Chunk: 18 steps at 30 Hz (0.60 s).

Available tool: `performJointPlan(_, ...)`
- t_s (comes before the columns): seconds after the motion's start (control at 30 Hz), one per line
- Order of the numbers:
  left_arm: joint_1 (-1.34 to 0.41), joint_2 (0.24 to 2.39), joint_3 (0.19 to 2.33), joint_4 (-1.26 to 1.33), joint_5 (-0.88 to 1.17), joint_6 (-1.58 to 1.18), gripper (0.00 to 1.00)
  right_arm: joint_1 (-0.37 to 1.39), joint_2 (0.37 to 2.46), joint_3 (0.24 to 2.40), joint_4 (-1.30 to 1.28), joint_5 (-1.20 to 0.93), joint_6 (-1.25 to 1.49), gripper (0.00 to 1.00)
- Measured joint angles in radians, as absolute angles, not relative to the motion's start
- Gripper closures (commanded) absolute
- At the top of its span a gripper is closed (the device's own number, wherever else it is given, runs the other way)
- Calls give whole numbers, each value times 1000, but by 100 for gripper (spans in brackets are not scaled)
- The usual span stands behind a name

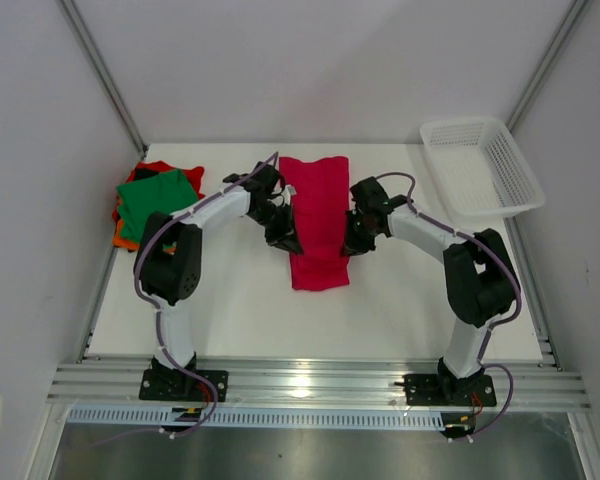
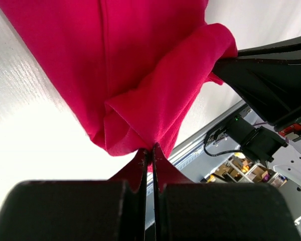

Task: Fold and stack the t-shirts
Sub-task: Fold the folded rectangular tshirt in 1/3 of the way

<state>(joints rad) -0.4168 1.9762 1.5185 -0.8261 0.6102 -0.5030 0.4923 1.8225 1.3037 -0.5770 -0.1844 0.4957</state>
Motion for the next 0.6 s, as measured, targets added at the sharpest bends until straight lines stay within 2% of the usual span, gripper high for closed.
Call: performJointPlan(0.6, -416, 2101, 1477, -775, 641, -491, 99, 480, 1911, 1304, -546, -199, 493, 100)
